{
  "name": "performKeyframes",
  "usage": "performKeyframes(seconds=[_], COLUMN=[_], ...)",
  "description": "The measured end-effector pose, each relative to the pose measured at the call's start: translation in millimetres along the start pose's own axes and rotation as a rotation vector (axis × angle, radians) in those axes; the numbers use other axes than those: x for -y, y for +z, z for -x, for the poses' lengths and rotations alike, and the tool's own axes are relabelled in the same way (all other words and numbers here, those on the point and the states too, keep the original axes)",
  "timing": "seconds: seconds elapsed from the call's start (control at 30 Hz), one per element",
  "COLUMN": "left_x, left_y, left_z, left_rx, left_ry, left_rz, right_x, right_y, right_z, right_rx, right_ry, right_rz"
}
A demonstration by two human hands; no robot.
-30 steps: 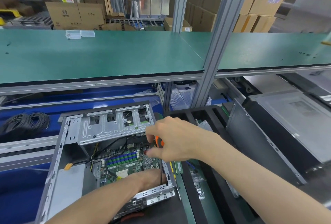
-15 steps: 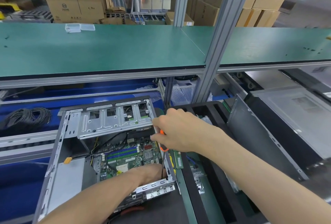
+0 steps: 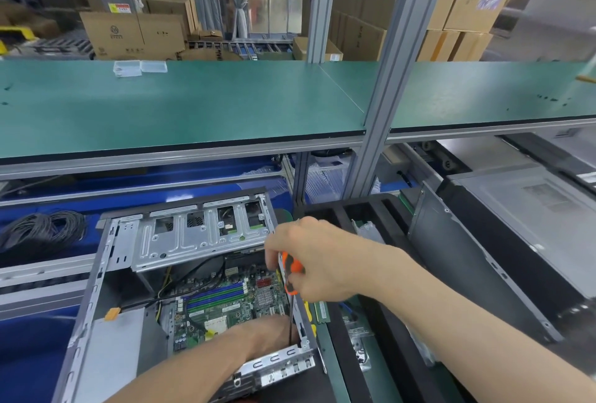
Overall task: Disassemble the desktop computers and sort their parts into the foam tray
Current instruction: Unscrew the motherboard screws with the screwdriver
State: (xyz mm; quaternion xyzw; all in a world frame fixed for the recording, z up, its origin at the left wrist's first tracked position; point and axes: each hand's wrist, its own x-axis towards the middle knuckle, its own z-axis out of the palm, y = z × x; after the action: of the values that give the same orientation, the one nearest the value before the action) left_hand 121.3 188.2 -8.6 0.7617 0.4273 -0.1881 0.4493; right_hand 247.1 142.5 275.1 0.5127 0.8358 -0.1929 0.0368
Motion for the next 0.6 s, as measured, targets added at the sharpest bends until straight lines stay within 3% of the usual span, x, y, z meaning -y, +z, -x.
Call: performKeyframes(seconds=[0.07, 0.17, 0.23, 0.43, 0.6], left_x=[-5, -6, -9, -14, -16], left_y=[-4, -5, -7, -6, -5], left_z=[1, 1, 5, 8, 13], left_rx=[0.002, 0.014, 0.005, -0.014, 0.03], left_ry=[-0.006, -0.029, -0.039, -0.004, 0.0], left_rz=[-0.041, -0.086, -0.082, -0.003, 0.09], right_x=[1, 3, 4, 0, 3], right_y=[1, 7, 8, 2, 8], right_z=[1, -5, -8, -4, -9], right_rx=[-0.023, -0.156, -0.144, -0.024, -0.144], right_ry=[-0.014, 0.075, 0.101, -0.042, 0.111], right_rz=[-0.055, 0.166, 0.205, -0.054, 0.221])
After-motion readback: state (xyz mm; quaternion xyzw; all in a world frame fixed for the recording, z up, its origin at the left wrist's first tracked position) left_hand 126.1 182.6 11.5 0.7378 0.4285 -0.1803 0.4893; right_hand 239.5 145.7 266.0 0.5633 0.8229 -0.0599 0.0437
